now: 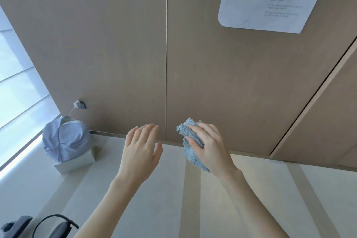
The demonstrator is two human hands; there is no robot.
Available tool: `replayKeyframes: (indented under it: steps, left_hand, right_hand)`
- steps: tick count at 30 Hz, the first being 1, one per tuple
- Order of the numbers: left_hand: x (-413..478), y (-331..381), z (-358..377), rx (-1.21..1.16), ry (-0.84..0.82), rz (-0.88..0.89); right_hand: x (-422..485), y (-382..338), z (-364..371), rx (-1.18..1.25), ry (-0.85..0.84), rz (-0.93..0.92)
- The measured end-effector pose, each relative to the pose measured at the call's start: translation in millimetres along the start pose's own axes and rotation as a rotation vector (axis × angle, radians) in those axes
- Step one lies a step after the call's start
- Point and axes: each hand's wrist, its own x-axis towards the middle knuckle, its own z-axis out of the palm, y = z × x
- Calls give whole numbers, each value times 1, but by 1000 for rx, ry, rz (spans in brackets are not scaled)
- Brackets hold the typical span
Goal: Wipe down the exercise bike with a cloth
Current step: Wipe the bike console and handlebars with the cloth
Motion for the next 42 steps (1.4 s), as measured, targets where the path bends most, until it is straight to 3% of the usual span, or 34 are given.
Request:
replayKeyframes:
  steps: [7, 19, 28, 36, 42]
  left_hand:
    - [92, -77, 25, 86, 61, -102]
    - [159, -236, 36, 383, 72, -513]
    - [193, -353, 27, 669, 188, -780]
    - [177, -424, -7, 858, 221, -1004]
    - [158, -498, -31, 977, 237, -1077]
  right_hand:
    - [131, 20, 82, 107, 25, -138]
    - [317, -33, 287, 454, -121, -499]
    - [440, -122, 413, 700, -258, -785]
    - [468, -224, 480, 945, -409, -922]
    - [476, -306, 545, 1057, -468, -1013]
